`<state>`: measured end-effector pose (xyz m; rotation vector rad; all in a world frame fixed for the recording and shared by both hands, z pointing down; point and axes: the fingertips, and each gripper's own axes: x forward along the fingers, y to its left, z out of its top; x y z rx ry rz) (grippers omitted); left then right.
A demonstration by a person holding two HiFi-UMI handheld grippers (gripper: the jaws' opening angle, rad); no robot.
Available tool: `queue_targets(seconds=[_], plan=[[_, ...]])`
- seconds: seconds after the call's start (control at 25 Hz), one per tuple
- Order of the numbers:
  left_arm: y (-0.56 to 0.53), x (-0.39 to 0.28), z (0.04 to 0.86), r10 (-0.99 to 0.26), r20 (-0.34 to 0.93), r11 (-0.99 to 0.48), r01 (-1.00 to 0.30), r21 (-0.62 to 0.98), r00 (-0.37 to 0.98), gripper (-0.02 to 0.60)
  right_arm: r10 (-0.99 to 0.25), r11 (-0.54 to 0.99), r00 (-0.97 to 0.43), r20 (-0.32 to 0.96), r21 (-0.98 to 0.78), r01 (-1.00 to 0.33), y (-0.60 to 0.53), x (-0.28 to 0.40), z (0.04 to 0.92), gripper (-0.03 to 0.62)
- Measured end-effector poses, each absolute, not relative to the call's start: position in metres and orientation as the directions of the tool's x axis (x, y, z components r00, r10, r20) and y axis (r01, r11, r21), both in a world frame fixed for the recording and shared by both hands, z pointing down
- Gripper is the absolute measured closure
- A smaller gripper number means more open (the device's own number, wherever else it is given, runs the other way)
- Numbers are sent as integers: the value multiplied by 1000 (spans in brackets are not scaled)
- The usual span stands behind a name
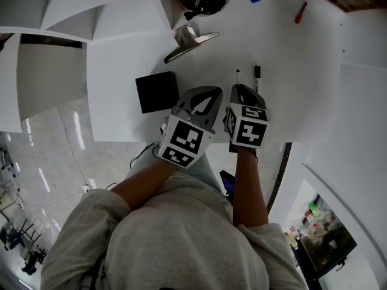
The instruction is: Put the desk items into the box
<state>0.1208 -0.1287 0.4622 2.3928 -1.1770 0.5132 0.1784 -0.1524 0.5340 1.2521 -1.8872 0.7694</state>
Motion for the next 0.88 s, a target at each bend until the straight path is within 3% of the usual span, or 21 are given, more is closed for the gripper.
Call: queue_targets(seconds=[0.88], plan=[[-113,120,423,-665,446,-596,-785,168,599,572,-761,300,-248,599,-15,-954,-136,170,456,546]])
